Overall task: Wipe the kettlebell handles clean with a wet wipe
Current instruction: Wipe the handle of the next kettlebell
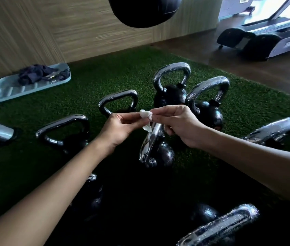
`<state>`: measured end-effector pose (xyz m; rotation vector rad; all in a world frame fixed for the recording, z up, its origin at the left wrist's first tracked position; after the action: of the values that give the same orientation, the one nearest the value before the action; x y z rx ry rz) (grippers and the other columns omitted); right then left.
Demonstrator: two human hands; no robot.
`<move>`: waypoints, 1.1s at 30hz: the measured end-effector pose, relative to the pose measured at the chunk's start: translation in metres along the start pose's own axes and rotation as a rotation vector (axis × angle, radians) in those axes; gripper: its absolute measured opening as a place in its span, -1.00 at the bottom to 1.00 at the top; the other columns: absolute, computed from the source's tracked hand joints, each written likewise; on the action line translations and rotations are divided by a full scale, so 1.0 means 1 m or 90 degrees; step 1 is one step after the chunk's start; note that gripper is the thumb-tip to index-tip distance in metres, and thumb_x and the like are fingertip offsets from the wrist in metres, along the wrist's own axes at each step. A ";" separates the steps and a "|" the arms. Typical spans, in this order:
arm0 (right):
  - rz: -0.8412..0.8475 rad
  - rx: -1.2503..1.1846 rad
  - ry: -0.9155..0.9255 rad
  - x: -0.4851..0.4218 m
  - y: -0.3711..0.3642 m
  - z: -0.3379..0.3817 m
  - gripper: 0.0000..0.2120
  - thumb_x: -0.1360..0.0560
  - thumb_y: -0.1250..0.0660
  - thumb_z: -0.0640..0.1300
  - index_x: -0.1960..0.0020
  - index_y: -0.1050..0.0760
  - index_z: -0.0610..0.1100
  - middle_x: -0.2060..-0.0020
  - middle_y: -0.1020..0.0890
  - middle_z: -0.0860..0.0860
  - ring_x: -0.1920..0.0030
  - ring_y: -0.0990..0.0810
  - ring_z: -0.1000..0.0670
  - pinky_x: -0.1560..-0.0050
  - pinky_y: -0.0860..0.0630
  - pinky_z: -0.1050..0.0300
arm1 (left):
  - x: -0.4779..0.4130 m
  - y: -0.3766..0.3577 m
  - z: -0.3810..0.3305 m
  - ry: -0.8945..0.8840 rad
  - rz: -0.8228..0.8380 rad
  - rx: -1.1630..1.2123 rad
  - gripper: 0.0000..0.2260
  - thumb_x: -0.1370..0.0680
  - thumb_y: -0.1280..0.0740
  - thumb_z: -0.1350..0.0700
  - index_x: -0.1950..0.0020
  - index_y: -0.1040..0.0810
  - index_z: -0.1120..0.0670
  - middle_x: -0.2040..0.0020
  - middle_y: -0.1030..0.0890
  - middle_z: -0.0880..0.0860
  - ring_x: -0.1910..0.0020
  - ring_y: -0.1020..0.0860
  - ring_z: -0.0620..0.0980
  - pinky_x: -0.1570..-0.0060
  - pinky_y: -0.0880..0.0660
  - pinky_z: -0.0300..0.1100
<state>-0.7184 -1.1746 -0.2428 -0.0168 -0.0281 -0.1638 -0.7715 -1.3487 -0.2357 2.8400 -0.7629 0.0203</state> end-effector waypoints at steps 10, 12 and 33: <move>-0.122 0.285 -0.073 0.028 -0.006 -0.025 -0.14 -0.24 -0.62 0.28 -0.48 -0.37 0.28 0.21 -0.73 0.12 0.35 -0.65 0.12 0.30 -0.57 0.28 | 0.004 0.051 0.001 -0.088 -0.102 -0.236 -0.73 -0.35 -0.61 -0.07 -0.03 -0.76 -0.12 0.03 -0.72 -0.24 -0.08 -0.64 -0.31 -0.26 -0.48 -0.24; -0.073 0.244 -0.109 0.025 -0.019 -0.027 -0.03 -0.22 -0.63 0.28 -0.53 -0.28 0.27 0.28 -0.73 0.10 0.48 -0.57 0.10 0.41 -0.52 0.24 | 0.005 0.056 0.002 -0.088 -0.108 -0.243 -0.73 -0.35 -0.61 -0.06 -0.03 -0.76 -0.11 0.06 -0.72 -0.25 -0.04 -0.64 -0.34 -0.16 -0.46 -0.34; -0.050 0.114 -0.164 0.064 0.050 -0.041 -0.02 -0.36 -0.59 -0.04 -0.61 -0.11 0.21 0.09 -0.75 -0.03 0.43 -0.56 0.26 0.24 -0.40 0.35 | -0.059 -0.046 0.039 -0.071 0.079 -0.276 -0.66 -0.29 -0.61 -0.23 -0.03 -0.73 -0.24 0.08 -0.71 -0.29 0.00 -0.62 -0.40 -0.07 -0.49 -0.47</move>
<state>-0.6457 -1.1368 -0.2828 0.1428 -0.3007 -0.2362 -0.8013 -1.2882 -0.2865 2.3964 -0.8477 -0.2548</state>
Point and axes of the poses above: each hand's wrist, its own x-axis away from the middle knuckle, its own y-axis out of the back of the hand, z = x × y, the point moved 5 cm from there along -x, towards the middle knuckle
